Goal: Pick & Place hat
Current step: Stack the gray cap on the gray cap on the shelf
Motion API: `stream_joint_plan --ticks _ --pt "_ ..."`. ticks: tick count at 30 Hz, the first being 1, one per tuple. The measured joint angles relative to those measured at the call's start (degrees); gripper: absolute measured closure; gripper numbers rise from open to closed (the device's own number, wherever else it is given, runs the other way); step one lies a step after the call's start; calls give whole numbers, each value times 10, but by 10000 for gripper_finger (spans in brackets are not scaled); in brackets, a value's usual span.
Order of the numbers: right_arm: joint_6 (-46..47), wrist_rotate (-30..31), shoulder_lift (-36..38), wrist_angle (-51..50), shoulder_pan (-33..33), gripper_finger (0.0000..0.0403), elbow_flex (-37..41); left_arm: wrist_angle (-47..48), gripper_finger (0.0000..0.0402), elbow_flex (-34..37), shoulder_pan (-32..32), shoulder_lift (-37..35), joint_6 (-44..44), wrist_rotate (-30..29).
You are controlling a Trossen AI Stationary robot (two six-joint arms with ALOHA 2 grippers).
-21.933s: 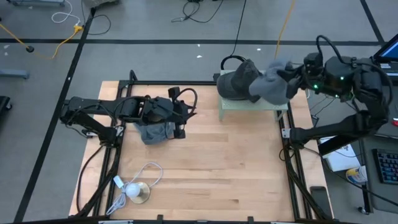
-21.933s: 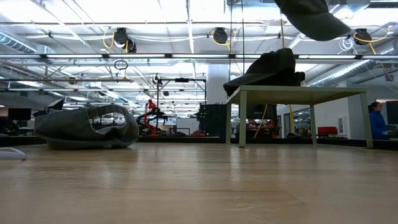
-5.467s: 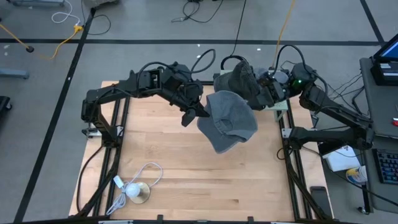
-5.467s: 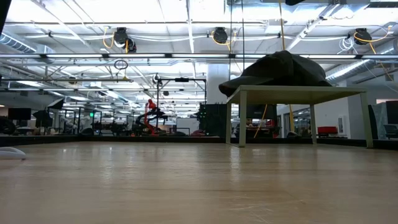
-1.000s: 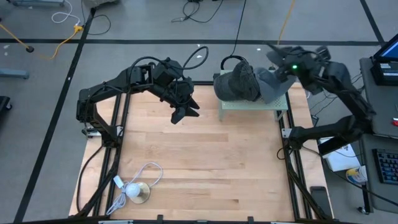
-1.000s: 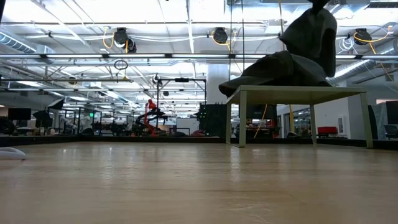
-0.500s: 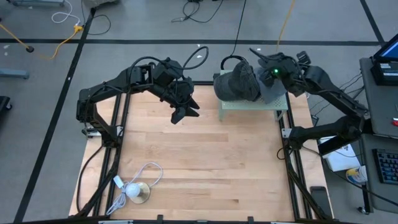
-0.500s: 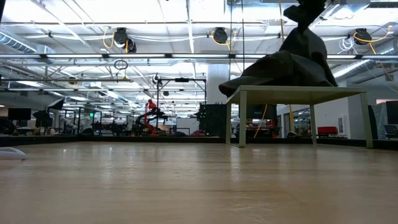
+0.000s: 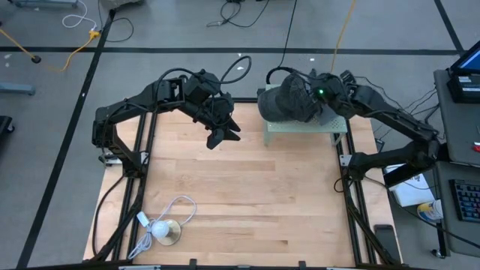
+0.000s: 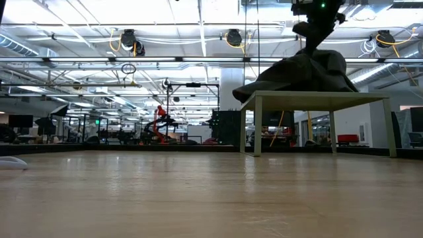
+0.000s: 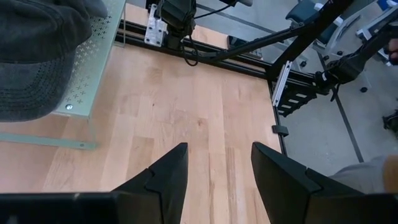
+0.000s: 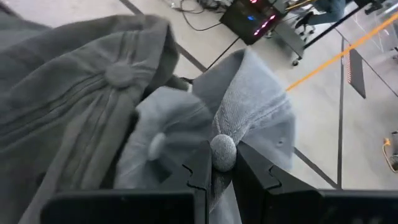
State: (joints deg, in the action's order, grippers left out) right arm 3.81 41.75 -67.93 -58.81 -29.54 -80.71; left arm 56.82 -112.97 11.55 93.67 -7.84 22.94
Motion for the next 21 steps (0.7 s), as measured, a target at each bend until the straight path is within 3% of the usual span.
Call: stream_joint_plan --ticks 14,21 --pt "-23 -30 0 62 0 361 49 0 222 0 0 0 -14 -1" --pt "-61 -31 3 80 0 304 49 0 222 0 0 0 -14 -1"
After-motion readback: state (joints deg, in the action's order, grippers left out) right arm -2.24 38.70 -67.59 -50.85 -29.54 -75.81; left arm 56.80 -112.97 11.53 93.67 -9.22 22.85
